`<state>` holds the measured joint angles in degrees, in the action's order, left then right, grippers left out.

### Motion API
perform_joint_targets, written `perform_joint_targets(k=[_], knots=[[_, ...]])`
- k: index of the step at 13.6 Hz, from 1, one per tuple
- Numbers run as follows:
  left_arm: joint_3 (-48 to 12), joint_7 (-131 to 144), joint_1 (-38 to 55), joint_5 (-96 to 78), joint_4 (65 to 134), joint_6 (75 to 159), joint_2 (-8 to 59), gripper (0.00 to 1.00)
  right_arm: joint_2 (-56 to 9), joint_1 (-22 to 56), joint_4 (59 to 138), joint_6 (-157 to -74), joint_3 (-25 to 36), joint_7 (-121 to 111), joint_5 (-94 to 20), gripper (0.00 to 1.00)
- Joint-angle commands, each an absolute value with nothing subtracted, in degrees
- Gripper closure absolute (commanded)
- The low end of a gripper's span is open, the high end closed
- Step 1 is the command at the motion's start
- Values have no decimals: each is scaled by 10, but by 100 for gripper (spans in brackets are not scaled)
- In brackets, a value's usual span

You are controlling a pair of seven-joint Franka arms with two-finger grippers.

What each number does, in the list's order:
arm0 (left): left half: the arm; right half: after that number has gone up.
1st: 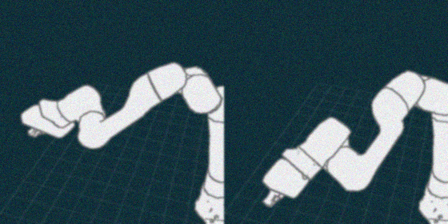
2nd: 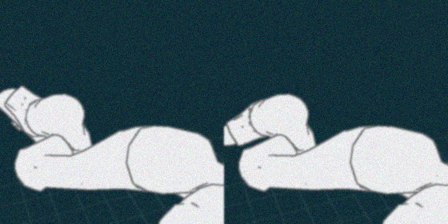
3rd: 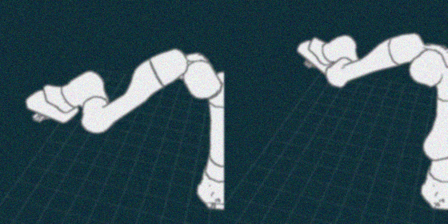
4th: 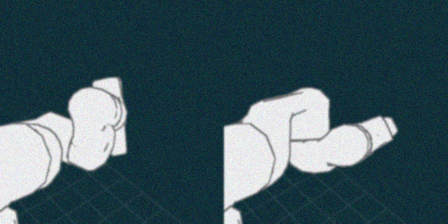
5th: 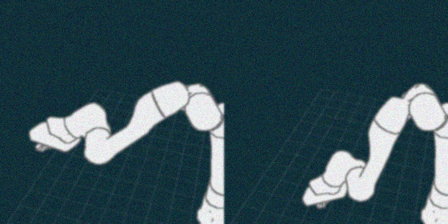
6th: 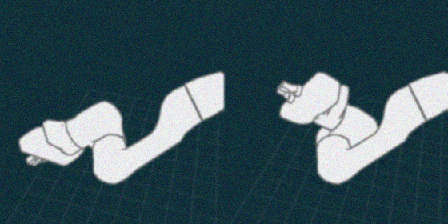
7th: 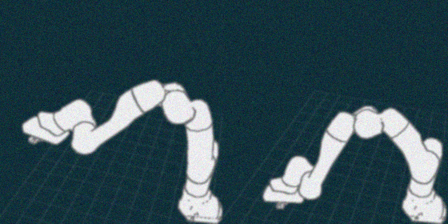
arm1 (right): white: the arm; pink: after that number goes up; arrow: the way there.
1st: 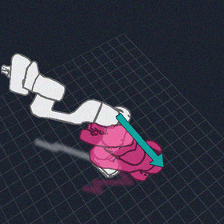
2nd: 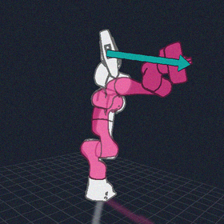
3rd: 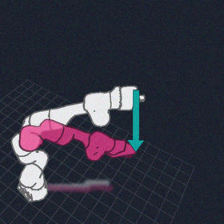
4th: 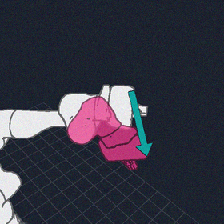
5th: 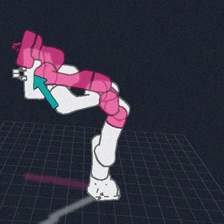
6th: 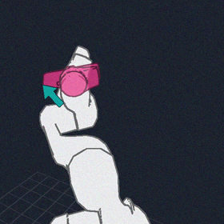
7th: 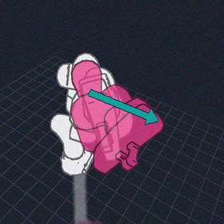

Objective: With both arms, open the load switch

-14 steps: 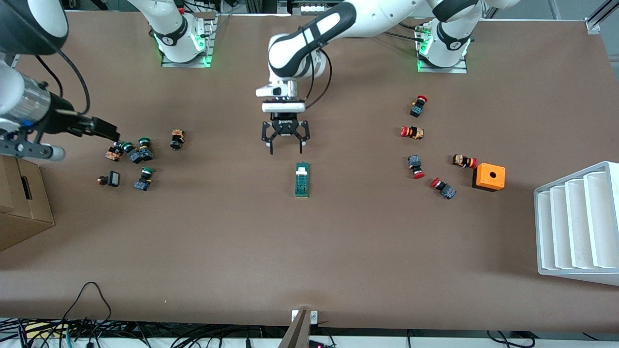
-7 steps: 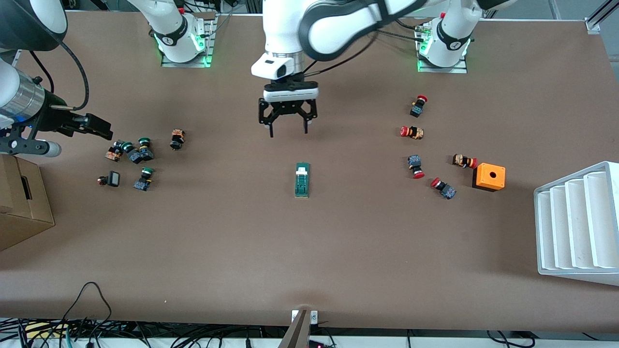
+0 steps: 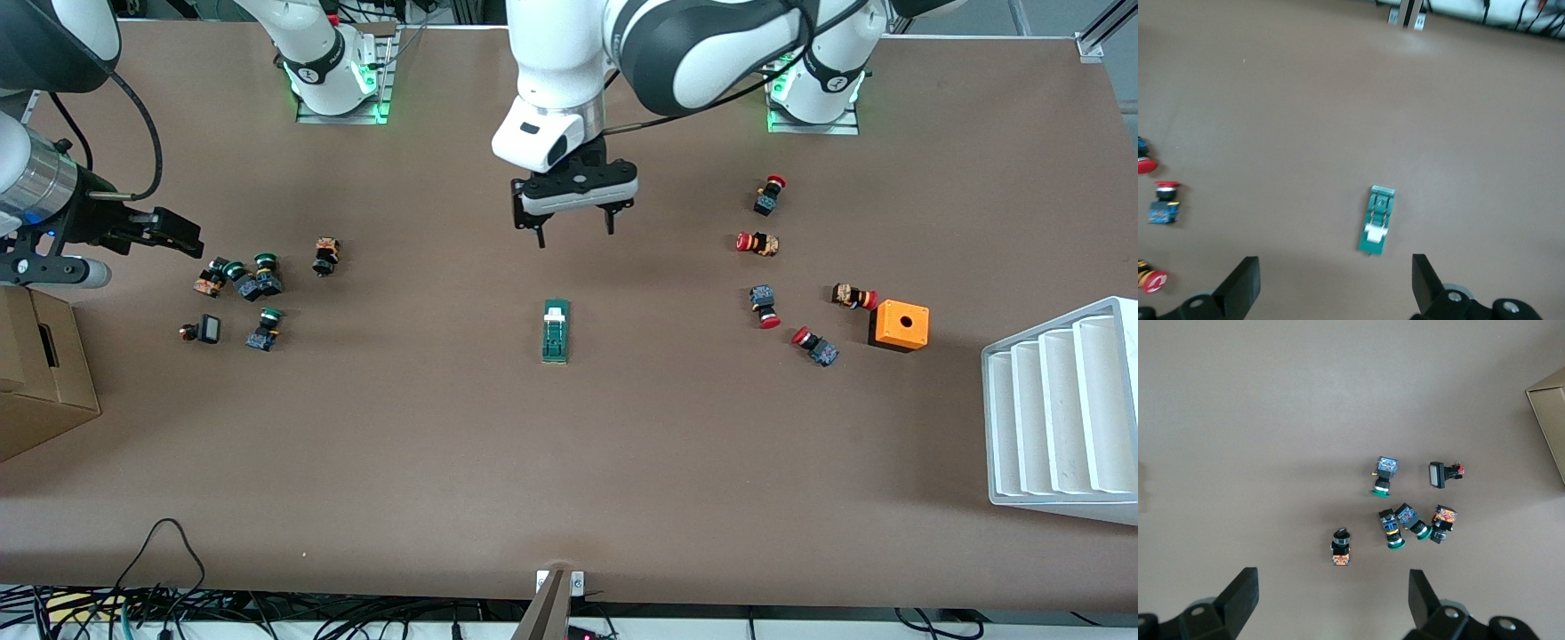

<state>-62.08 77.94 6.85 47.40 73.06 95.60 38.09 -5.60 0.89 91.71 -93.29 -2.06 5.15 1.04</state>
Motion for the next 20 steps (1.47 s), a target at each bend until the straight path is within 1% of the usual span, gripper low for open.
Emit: perform_joint_targets(k=[1, 3, 4, 7, 9, 12, 14, 16, 19, 20], knots=[[-646, 675, 13, 410, 705, 919, 372, 0, -61, 8, 893, -916, -25, 37, 33, 1], [-642, 573, -45, 339, 703, 894, 338, 0, -62, 11, 888, -894, -25, 41, 33, 1], [-631, 516, -65, 296, 705, 891, 304, 0, -64, 17, 888, -895, -26, 41, 38, 1], [-514, 380, -76, 175, 705, 854, 223, 0, -71, 19, 884, -897, -25, 39, 41, 1], [-426, 269, -73, 124, 709, 834, 181, 0, -71, 18, 883, -896, -25, 40, 42, 1], [-296, 83, -65, 72, 720, 831, 138, 0, -71, 18, 883, -899, -24, 40, 43, 1], [-230, -17, -59, 68, 724, 829, 121, 0, -78, 18, 883, -900, -24, 42, 44, 1], [-192, -54, -59, 65, 733, 824, 102, 0, -78, 19, 882, -900, -25, 42, 54, 1], [-141, -60, -58, 64, 724, 798, 86, 0, -78, 21, 882, -899, -25, 42, 65, 1], [-136, -59, -59, 65, 722, 797, 84, 0, -78, 21, 882, -899, -25, 42, 65, 1]])
